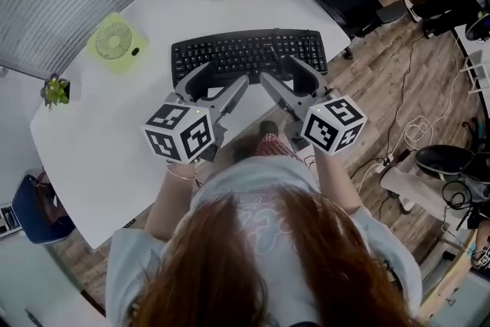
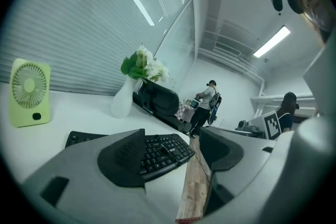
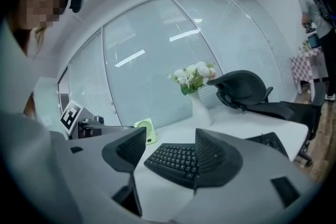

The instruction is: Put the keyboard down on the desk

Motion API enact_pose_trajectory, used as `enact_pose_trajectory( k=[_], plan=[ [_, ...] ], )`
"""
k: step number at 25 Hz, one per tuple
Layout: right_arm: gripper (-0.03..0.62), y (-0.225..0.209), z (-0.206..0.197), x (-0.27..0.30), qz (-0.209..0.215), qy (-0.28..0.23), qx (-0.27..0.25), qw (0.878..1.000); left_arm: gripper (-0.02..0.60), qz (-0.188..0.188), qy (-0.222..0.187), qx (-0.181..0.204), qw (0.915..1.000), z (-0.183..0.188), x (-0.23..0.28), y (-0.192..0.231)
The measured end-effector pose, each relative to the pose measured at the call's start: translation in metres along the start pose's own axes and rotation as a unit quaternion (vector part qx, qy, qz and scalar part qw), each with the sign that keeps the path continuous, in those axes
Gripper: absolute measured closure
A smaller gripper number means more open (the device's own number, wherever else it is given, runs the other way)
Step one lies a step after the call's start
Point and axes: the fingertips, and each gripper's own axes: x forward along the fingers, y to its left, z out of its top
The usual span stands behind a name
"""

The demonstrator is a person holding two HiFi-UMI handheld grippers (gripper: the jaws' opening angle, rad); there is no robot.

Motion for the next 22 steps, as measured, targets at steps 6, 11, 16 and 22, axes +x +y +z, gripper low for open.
enact_pose_trajectory(
  k=[6, 11, 16, 22],
  plan=[
    [0.308, 0.01, 0.029, -0.002, 0.014, -0.023, -0.04, 0.999, 0.261, 0.008, -0.029, 0.055, 0.998, 0.024, -0.001, -0.009],
    [0.331, 0.012, 0.052, 0.0, 0.021, -0.045, -0.065, 0.997, 0.262, 0.002, -0.064, 0.071, 0.9955, 0.052, 0.0, -0.018],
    [0.368, 0.021, 0.067, -0.006, 0.03, -0.064, -0.082, 0.994, 0.262, -0.006, -0.086, 0.083, 0.9928, 0.065, -0.002, -0.031],
    [0.456, 0.026, 0.079, -0.004, 0.038, -0.072, -0.085, 0.993, 0.303, 0.002, -0.099, 0.112, 0.9888, 0.076, -0.003, -0.036]
  ],
)
